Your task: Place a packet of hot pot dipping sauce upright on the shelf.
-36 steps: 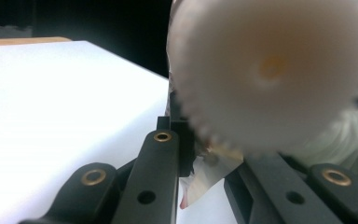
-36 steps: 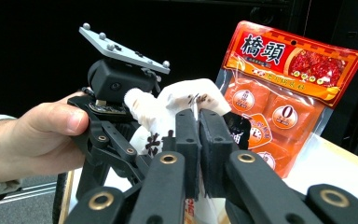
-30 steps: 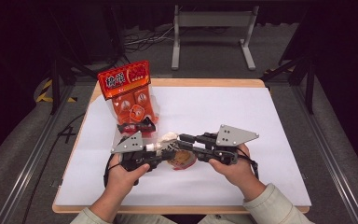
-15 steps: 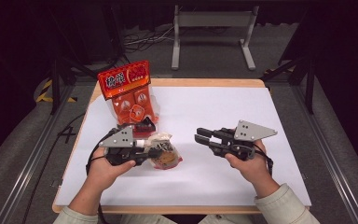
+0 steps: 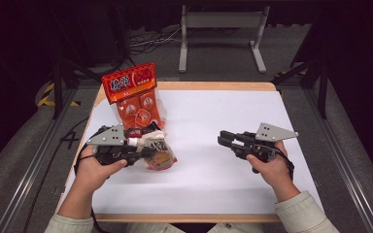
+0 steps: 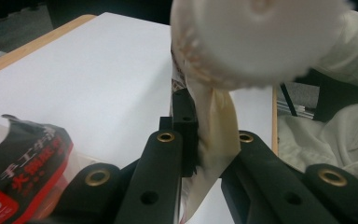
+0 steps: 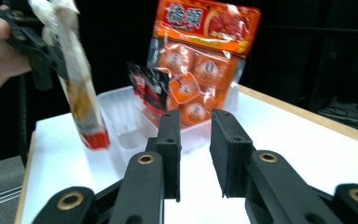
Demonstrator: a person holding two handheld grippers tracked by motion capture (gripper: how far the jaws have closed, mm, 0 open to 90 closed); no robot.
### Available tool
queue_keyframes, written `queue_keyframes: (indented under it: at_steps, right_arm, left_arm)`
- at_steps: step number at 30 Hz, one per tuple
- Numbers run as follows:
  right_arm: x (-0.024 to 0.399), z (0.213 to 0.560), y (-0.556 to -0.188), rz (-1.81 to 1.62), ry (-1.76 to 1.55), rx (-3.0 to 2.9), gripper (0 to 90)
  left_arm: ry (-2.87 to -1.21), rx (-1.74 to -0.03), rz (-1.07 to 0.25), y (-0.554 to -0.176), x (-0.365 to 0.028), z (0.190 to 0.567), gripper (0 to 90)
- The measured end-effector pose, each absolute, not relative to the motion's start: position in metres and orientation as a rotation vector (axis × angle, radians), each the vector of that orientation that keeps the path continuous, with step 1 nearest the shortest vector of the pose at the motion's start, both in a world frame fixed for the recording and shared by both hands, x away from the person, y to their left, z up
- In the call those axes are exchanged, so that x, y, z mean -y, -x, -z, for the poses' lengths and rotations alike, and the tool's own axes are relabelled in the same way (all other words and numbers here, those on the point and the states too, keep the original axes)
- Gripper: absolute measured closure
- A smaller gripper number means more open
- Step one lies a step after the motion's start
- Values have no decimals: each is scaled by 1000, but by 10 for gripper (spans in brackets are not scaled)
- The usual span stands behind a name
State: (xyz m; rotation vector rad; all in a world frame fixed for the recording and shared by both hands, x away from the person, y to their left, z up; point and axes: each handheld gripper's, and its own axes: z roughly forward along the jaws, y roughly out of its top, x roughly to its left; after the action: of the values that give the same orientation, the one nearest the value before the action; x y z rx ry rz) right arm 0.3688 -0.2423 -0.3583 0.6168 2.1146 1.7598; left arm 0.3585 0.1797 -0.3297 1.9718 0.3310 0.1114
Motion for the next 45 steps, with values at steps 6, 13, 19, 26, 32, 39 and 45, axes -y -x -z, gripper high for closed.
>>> queue_keyframes:
  at_steps: [6, 13, 19, 26, 32, 39, 45]
  right_arm:
    - [250, 365, -373, -1732, -656, -2129, 735]
    - [254, 369, -377, -1717, -674, -2140, 734]
    - [254, 370, -377, -1726, -673, -2139, 734]
    - [253, 370, -377, -1731, -670, -2144, 734]
    - [254, 370, -377, -1739, -670, -2144, 733]
    - [254, 370, -378, -1740, -673, -2143, 727]
    - [254, 371, -378, -1744, -679, -2143, 722]
  left_arm:
    - [-1947, -379, -141, -362, -191, 325, 872]
    - [-1947, -435, -216, -366, -204, 321, 872]
    - [-1921, -460, -278, -371, -214, 319, 874]
    - [-1942, -486, -387, -376, -213, 325, 876]
    - [-1965, -498, -349, -383, -214, 337, 878]
    - [-1974, -518, -282, -390, -212, 349, 878]
    - [-1979, -546, -245, -394, -213, 360, 878]
